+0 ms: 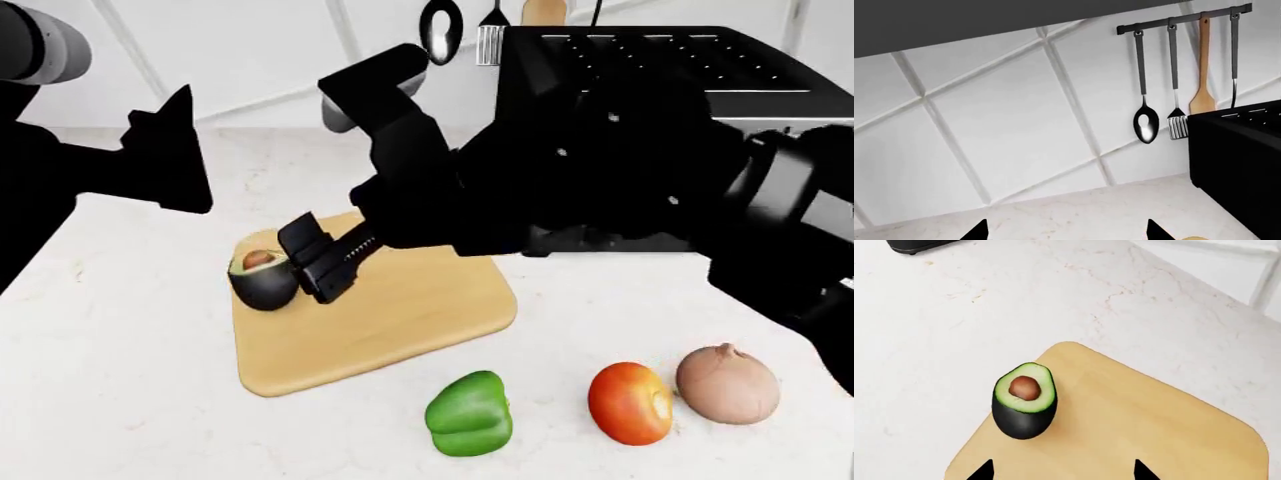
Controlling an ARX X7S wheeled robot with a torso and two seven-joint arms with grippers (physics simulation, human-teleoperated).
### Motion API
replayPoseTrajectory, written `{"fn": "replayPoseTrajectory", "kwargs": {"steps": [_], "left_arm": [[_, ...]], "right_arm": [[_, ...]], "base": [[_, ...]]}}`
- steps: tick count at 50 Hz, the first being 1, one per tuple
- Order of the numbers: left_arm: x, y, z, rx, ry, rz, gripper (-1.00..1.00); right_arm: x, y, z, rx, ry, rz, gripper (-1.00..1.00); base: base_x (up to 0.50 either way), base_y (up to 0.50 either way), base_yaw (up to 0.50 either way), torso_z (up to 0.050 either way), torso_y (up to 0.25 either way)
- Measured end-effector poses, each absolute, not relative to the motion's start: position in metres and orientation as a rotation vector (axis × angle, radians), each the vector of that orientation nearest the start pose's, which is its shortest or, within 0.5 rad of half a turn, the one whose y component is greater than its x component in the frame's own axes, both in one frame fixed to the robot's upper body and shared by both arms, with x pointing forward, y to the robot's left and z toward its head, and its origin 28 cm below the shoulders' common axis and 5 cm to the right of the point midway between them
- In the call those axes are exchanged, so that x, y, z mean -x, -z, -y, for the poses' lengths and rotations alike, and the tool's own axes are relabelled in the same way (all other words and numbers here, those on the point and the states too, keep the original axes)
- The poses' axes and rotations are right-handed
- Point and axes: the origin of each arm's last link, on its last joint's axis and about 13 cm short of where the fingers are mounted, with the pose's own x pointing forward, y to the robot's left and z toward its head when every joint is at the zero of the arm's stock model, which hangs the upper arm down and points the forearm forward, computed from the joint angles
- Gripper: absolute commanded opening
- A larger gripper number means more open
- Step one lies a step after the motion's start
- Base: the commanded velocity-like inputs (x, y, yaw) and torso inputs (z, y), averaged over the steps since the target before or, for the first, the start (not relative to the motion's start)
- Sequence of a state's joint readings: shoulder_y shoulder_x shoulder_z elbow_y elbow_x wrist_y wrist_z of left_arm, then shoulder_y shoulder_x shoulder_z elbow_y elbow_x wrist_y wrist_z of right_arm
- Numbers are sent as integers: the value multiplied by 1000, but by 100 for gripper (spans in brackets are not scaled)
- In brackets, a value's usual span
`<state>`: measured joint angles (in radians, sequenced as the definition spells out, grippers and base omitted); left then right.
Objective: Place the avocado, onion, tomato and bell pepper on the cutting board.
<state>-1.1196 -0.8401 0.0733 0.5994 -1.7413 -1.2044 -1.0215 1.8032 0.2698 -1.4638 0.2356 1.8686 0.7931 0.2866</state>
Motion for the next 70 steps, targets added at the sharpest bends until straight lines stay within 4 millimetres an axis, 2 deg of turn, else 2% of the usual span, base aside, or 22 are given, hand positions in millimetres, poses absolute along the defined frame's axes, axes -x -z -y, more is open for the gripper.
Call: {"fn": "replayPoseTrajectory", "kwargs": {"steps": [14, 26, 33, 47, 70], "left_arm": [[-195, -320, -263, -165, 53, 118, 100], [-196, -321, -262, -167, 56, 116, 100], [-197, -321, -261, -167, 57, 116, 100], [-197, -322, -261, -168, 59, 119, 100], [-194, -322, -261, -167, 57, 124, 100]], "right_arm": [[-255, -336, 33, 290, -821, -557, 100], [-213, -346, 49, 301, -846, -598, 100], [-196, -349, 59, 313, -841, -618, 100], [-184, -343, 68, 334, -810, -655, 100], [-186, -313, 75, 396, -745, -757, 100]], "base": [[0, 0, 0, 0, 0], [0, 0, 0, 0, 0], [0, 0, 0, 0, 0], [0, 0, 0, 0, 0], [0, 0, 0, 0, 0]]}}
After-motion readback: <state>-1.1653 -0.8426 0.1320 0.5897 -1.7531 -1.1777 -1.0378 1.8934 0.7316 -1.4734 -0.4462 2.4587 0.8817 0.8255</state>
